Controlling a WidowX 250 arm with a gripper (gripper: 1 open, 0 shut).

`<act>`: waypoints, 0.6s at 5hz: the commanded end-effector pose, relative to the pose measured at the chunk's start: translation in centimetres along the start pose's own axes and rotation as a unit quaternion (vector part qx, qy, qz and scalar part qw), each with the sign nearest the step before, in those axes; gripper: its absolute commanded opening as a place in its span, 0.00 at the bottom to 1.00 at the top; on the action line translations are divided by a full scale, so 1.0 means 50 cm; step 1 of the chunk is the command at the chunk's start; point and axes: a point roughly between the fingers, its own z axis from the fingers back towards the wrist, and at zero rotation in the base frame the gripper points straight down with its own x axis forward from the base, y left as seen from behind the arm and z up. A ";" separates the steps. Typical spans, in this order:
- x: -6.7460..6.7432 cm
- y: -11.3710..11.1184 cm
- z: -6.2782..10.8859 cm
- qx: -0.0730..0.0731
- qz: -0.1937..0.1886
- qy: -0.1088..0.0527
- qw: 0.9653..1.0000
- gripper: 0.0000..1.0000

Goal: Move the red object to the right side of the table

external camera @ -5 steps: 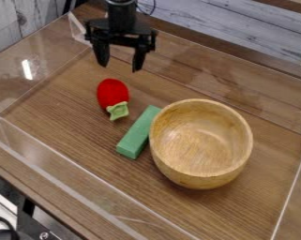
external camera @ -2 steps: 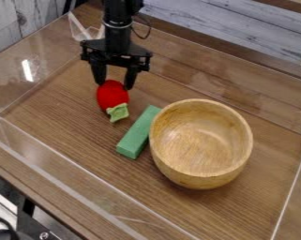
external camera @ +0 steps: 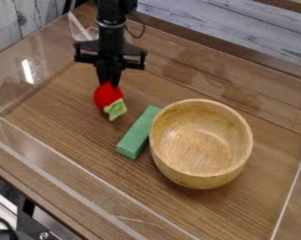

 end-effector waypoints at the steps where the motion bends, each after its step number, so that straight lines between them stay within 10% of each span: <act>1: 0.023 -0.056 0.068 -0.020 -0.011 -0.054 0.998 0.00; 3: 0.041 -0.194 0.109 -0.044 -0.074 -0.093 0.992 0.00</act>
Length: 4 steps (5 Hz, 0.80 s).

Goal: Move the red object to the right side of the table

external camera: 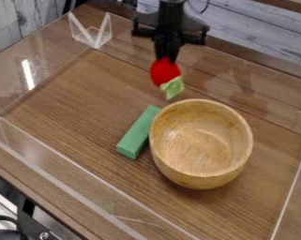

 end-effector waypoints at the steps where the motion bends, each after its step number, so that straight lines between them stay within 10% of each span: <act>1: 0.033 -0.041 0.052 -0.021 -0.039 -0.044 0.998 0.00; 2: 0.021 -0.085 0.088 -0.027 -0.078 -0.052 0.995 1.00; 3: 0.018 -0.106 0.114 -0.026 -0.094 -0.055 0.994 0.00; 4: 0.014 -0.106 0.094 -0.018 -0.104 -0.049 0.993 0.00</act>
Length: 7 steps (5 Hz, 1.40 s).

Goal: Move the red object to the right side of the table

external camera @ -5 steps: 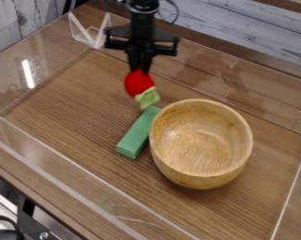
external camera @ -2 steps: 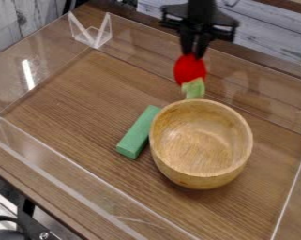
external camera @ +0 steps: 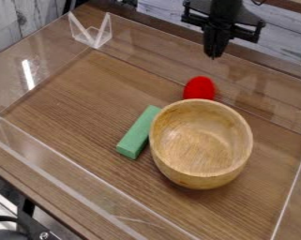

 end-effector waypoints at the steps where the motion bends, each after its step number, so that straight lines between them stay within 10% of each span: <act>1: 0.007 -0.001 0.019 0.000 -0.007 -0.020 1.000 1.00; 2: -0.001 -0.001 -0.013 0.009 -0.003 -0.008 1.000 1.00; 3: -0.006 -0.008 -0.036 0.014 -0.006 -0.005 1.000 0.00; 7: -0.001 -0.044 0.010 0.003 -0.063 -0.024 0.998 0.00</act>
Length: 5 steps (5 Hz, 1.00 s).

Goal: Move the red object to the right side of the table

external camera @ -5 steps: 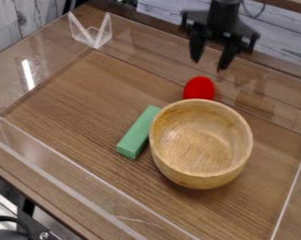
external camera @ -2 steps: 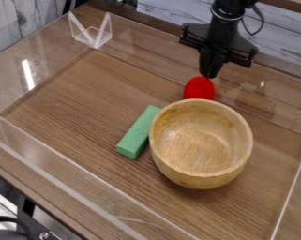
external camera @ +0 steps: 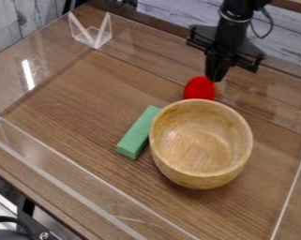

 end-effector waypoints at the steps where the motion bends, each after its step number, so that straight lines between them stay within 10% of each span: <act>1: 0.031 -0.012 0.079 -0.014 -0.022 -0.052 0.998 0.00; 5: 0.027 0.036 0.035 -0.003 0.003 -0.025 1.000 0.00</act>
